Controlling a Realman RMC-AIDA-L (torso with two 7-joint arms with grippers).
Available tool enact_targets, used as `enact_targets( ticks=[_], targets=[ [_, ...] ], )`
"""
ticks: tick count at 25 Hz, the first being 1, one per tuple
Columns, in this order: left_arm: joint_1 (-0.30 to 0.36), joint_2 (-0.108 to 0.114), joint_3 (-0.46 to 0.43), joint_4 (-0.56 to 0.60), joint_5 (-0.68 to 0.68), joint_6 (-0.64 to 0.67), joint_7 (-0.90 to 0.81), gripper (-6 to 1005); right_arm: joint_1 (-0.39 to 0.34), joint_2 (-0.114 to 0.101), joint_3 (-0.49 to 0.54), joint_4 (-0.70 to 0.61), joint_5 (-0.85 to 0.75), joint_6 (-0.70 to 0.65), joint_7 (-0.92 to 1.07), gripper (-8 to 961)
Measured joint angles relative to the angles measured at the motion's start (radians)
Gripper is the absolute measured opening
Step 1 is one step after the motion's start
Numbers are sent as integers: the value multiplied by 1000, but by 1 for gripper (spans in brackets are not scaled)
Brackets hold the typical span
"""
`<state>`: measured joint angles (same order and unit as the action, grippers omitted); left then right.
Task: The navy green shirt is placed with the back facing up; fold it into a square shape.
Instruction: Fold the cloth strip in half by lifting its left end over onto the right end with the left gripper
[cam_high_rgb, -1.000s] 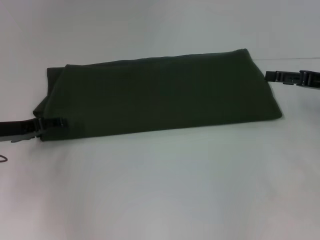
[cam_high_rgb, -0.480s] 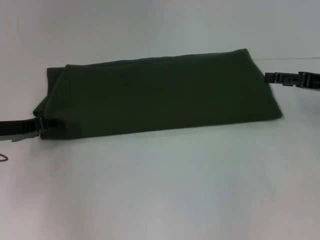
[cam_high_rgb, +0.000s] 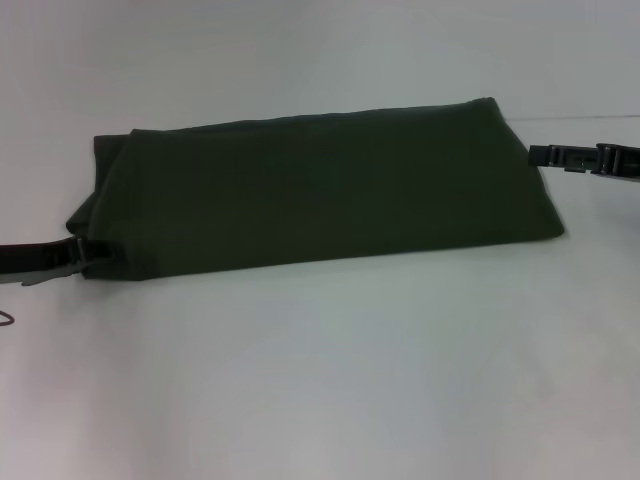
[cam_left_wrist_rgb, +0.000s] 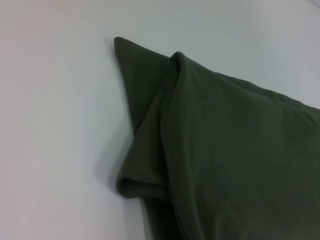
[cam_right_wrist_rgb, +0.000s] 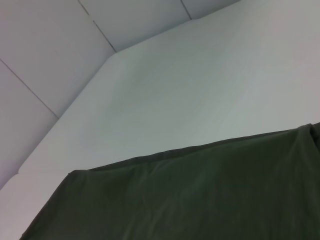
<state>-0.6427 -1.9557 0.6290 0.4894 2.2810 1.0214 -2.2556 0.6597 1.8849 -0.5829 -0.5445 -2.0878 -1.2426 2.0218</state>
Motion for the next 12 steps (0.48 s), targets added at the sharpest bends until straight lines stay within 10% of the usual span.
enact_targets(
  ticks=[12],
  targets=[
    [-27,1,1,-38,75,-49,-17,345,3,2,0,0,-1,-1,3,929]
  ],
)
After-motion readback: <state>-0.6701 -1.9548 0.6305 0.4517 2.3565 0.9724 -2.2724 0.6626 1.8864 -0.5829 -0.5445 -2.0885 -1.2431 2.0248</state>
